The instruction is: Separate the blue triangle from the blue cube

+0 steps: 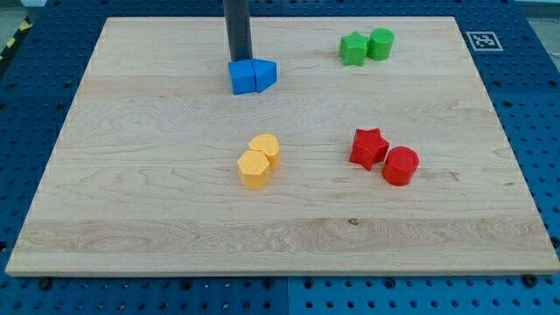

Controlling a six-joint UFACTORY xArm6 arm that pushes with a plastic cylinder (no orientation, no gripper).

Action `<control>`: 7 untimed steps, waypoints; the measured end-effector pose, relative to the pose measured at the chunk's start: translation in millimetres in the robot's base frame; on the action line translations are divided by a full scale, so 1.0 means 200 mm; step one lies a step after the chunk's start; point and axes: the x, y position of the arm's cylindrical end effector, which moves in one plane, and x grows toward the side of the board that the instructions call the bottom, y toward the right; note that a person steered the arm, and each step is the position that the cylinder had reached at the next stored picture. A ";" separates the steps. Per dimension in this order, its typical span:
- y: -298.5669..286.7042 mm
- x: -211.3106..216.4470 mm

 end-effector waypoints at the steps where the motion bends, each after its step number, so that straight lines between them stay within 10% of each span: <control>1: 0.06 0.09; 7: 0.96 0.60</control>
